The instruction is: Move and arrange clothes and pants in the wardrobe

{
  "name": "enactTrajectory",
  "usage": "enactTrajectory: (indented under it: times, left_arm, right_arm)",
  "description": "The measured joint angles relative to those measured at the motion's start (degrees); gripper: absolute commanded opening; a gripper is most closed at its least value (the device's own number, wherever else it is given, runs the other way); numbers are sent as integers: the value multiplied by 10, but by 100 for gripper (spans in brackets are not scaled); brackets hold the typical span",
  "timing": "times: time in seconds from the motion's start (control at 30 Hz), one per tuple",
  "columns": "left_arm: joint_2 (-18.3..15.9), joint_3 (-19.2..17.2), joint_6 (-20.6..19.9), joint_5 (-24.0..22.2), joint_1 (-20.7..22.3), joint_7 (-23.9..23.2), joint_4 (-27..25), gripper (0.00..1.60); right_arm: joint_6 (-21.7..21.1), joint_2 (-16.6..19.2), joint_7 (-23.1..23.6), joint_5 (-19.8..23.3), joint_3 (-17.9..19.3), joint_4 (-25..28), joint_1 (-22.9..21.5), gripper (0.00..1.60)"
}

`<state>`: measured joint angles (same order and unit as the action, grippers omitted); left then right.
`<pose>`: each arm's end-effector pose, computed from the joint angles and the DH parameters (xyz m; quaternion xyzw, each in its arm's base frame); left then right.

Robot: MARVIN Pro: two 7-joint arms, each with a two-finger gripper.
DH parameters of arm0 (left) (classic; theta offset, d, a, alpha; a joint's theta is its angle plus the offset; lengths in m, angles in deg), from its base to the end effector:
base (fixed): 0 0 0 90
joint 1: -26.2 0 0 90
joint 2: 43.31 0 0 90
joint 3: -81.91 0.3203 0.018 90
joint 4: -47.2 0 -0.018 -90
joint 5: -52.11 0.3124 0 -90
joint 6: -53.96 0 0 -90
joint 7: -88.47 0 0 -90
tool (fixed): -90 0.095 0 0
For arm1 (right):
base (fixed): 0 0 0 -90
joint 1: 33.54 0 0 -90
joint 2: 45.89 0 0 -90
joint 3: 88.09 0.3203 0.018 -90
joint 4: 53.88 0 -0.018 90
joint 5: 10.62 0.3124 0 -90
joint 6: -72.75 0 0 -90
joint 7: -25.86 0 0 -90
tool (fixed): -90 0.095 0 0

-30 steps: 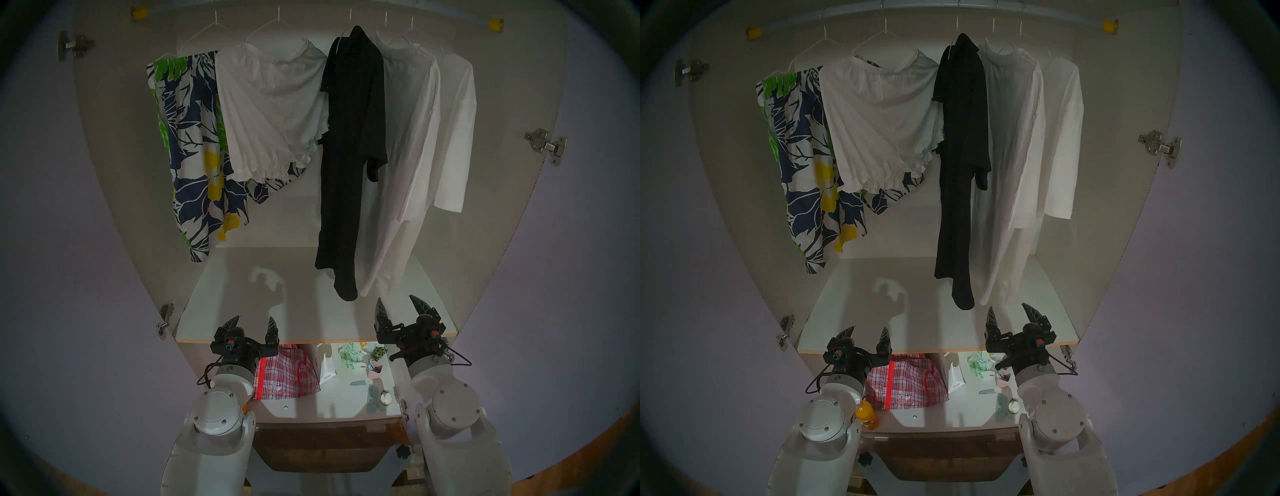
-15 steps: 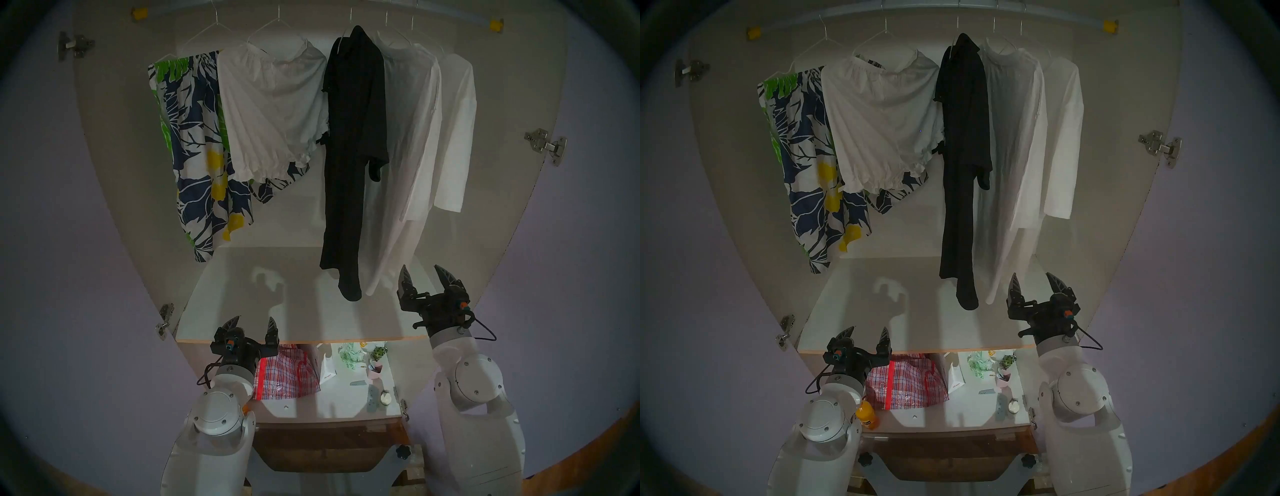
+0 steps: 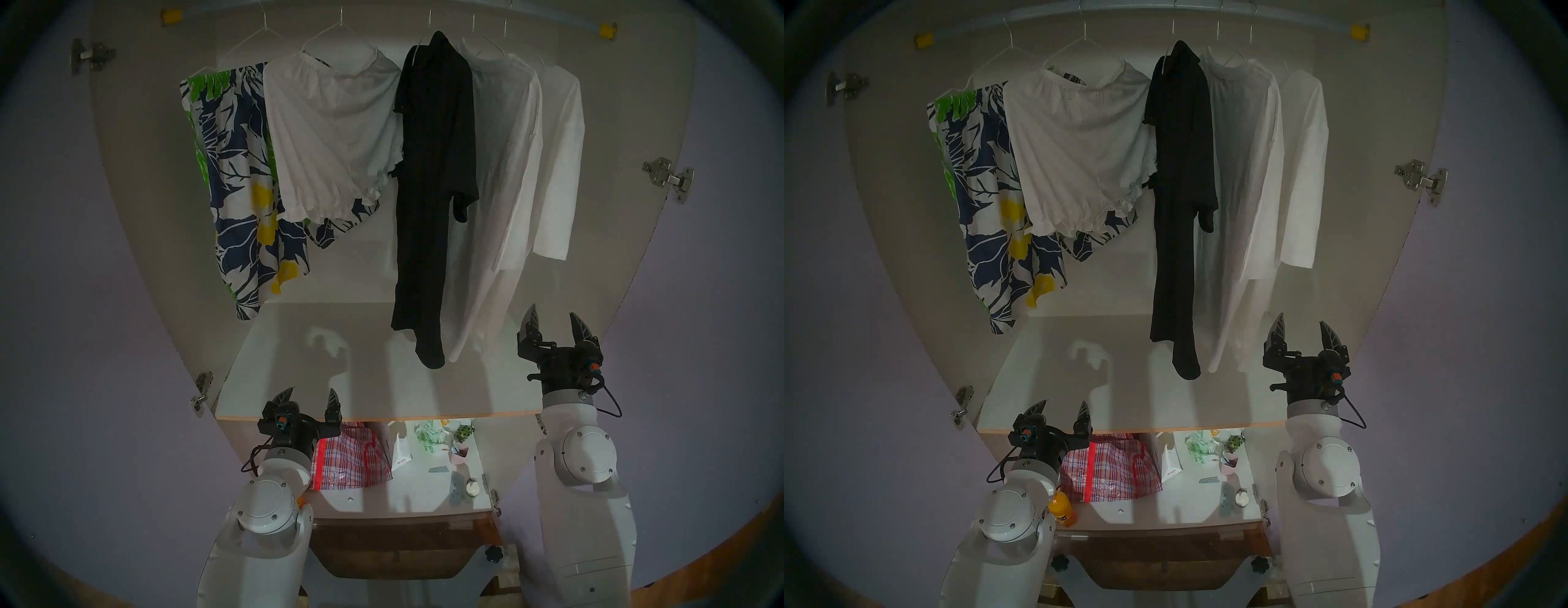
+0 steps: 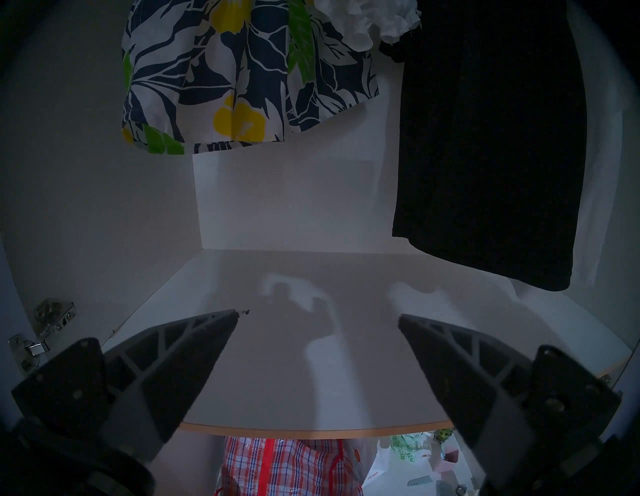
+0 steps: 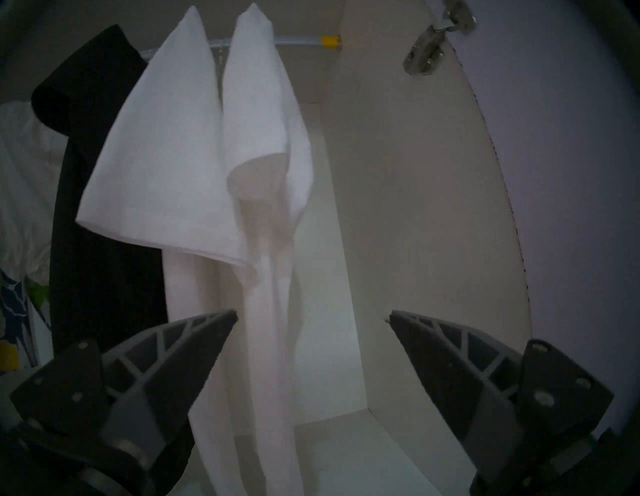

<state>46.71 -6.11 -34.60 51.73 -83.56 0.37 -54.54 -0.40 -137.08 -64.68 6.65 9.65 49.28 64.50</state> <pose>0.3097 -0.0114 -0.3798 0.7466 0.0055 0.6652 0.0050 0.3689 -0.0594 -0.2763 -0.5445 0.1586 -0.8228 0.0364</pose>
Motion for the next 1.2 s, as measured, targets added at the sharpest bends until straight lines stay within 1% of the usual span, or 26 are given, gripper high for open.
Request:
enactTrajectory:
  times: [0.1,0.13,0.17,0.23,0.3,0.37,0.47,0.5,0.57,0.67,0.7,0.73,0.8,0.93,1.0,1.1,1.13,1.2]
  left_arm:
    - [0,0,0,0,0,0,0,160]
    - [0,0,0,0,0,0,0,160]
    - [0,0,0,0,0,0,0,160]
    - [0,0,0,0,0,0,0,160]
    - [0,0,0,0,0,0,0,160]
    - [0,0,0,0,0,0,0,160]
    - [0,0,0,0,0,0,0,160]
    - [0,0,0,0,0,0,0,160]
    - [0,0,0,0,0,0,0,160]
    - [0,0,0,0,0,0,0,160]
    - [0,0,0,0,0,0,0,160]
    - [0,0,0,0,0,0,0,160]
    - [0,0,0,0,0,0,0,160]
    - [0,0,0,0,0,0,0,160]
    - [0,0,0,0,0,0,0,160]
    - [0,0,0,0,0,0,0,160]
    - [0,0,0,0,0,0,0,160]
    - [0,0,0,0,0,0,0,160]
  right_arm:
    - [27,-3,-5,67,2,-8,-15,160]
    - [34,-3,-6,80,2,-10,-18,160]
    - [49,-4,-7,107,1,-13,-24,160]
    - [54,-5,-7,144,1,-16,-31,160]
    - [53,-6,-8,167,1,-17,-34,160]
    - [50,-8,-9,206,1,-17,-38,160]
    - [22,-10,-9,256,3,-13,-40,160]
    - [11,-11,-8,279,4,-12,-41,160]
    - [1,-13,-4,315,9,-9,-41,160]
    - [-9,-14,1,373,15,-8,-42,160]
    - [-10,-14,2,377,15,-8,-42,160]
    - [-12,-12,4,406,15,-8,-42,160]
    - [-12,-10,7,420,16,-8,-42,160]
    - [-23,-7,14,490,25,-8,-51,160]
    - [-26,-6,15,530,32,-8,-62,160]
    - [-35,-4,8,585,47,-9,-91,160]
    - [-46,-3,4,603,55,-10,-102,160]
    - [-82,5,-6,646,70,-13,-124,160]
